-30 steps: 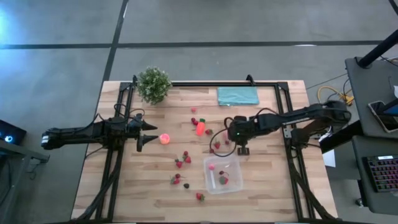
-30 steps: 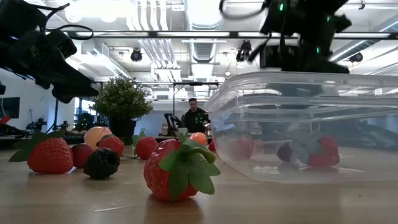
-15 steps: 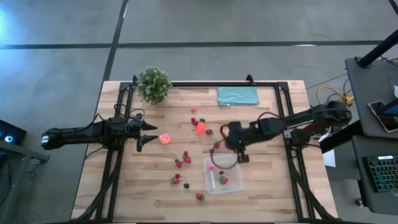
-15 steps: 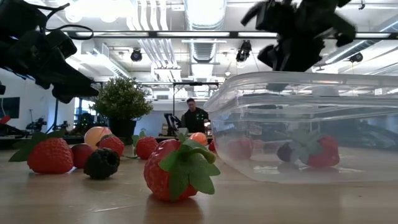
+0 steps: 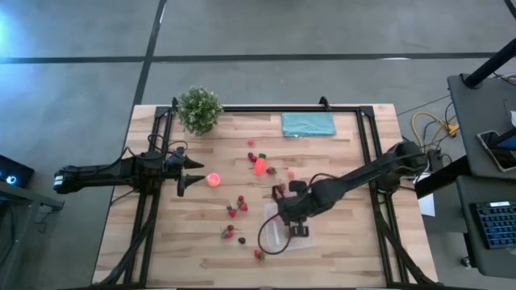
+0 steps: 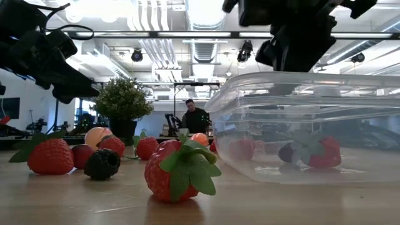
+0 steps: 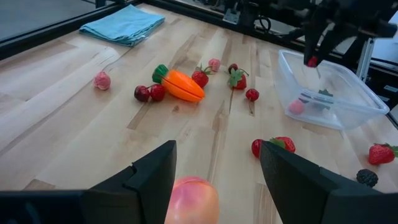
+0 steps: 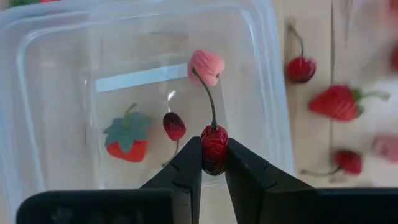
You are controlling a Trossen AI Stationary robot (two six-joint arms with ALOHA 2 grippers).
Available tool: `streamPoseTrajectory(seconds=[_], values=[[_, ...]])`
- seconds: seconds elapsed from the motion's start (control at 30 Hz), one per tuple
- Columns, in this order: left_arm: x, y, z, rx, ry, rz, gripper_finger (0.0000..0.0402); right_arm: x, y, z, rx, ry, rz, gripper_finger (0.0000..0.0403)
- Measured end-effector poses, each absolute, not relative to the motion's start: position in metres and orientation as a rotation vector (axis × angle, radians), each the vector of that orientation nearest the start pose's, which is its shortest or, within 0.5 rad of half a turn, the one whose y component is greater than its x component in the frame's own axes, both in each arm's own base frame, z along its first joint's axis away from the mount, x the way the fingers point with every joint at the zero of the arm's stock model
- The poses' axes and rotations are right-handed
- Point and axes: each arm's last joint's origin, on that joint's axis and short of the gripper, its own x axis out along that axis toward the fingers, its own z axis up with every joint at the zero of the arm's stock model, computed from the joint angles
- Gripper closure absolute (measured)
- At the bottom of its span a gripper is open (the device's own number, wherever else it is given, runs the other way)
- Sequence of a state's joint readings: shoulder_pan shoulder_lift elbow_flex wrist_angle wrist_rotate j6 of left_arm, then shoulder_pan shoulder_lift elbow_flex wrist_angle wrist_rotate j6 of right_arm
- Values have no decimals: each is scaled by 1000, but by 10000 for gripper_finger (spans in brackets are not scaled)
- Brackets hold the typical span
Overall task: Pick and placing Produce into tupperware
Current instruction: Put the red cherry into the transparent container
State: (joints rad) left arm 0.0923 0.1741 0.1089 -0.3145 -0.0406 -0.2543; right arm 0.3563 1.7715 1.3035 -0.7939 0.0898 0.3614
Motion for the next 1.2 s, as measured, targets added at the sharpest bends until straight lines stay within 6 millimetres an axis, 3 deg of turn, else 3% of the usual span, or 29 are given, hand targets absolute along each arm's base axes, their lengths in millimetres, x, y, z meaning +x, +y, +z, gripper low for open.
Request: streamPoseTrajectory(seconds=[0.17,0.47,0.63,0.77,0.97,1.2], values=[[98,10,157,-261,361,179,185,332,125,208,117,1302,-116,331],[98,10,157,-261,362,179,185,336,126,217,209,1256,-189,213],[98,10,157,-261,362,179,185,342,112,228,304,1204,-275,179],[98,10,157,-261,363,179,185,340,88,231,347,1259,-344,168],[98,10,157,-261,361,179,185,334,72,238,119,1286,-227,165],[98,10,157,-261,362,179,185,331,41,220,4,1348,-161,214]])
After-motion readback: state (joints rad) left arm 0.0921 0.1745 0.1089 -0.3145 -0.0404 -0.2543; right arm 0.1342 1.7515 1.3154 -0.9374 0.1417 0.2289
